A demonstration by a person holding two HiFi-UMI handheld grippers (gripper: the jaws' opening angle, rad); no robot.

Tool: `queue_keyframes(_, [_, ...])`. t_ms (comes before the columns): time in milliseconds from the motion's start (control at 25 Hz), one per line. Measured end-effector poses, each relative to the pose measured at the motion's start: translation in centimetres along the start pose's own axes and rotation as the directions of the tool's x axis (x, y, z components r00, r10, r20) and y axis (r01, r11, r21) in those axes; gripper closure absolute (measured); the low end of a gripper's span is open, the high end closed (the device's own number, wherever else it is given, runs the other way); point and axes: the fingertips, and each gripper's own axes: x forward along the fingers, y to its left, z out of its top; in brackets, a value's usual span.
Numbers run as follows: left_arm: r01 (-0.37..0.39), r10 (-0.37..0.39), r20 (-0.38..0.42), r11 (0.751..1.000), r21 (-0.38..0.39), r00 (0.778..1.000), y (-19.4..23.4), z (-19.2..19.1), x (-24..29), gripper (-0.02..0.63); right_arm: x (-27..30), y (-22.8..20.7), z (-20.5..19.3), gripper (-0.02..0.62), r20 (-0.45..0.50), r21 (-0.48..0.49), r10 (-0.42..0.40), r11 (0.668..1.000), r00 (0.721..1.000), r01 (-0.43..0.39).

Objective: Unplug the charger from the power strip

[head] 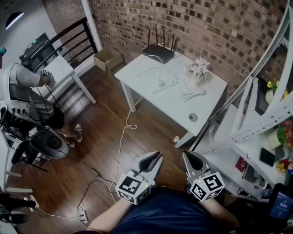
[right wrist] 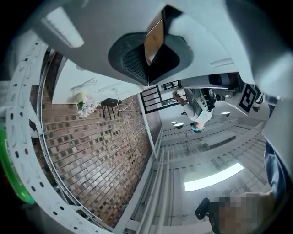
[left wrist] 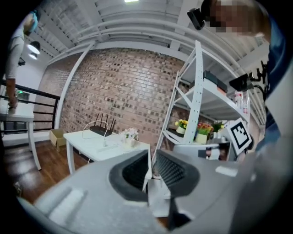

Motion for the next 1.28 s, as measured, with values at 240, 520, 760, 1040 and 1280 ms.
queue_keyframes(240, [0.055, -0.055, -0.009, 0.998, -0.028, 0.998, 5.7, 2.6, 3.1, 0.549, 6.6, -1.1, 2.0, 0.583, -0.015, -0.013, -0.045, 0.999, 0.999, 0.045])
queue_keyframes(520, [0.1, -0.098, 0.038, 0.994, -0.046, 0.994, 14.5, 6.5, 4.9, 0.549, 15.7, 0.1, 3.5, 0.583, -0.053, -0.068, -0.091, 0.994, 0.994, 0.087])
queue_keyframes(760, [0.111, -0.112, -0.005, 0.987, -0.118, 0.994, 20.3, 6.0, 6.0, 0.549, 20.9, 0.1, 3.0, 0.583, -0.114, -0.04, -0.116, 0.993, 0.987, 0.112])
queue_keyframes(1040, [0.097, -0.101, -0.024, 0.985, -0.14, 0.995, 23.5, 6.3, 8.6, 0.549, 24.8, -1.2, 2.4, 0.583, -0.156, -0.012, -0.106, 0.994, 0.982, 0.105])
queue_keyframes(1280, [0.044, -0.054, -0.068, 0.989, -0.138, 0.996, 25.3, 6.4, 12.8, 0.551, 28.7, -3.6, 4.0, 0.583, -0.126, -0.123, -0.032, 0.992, 0.992, 0.017])
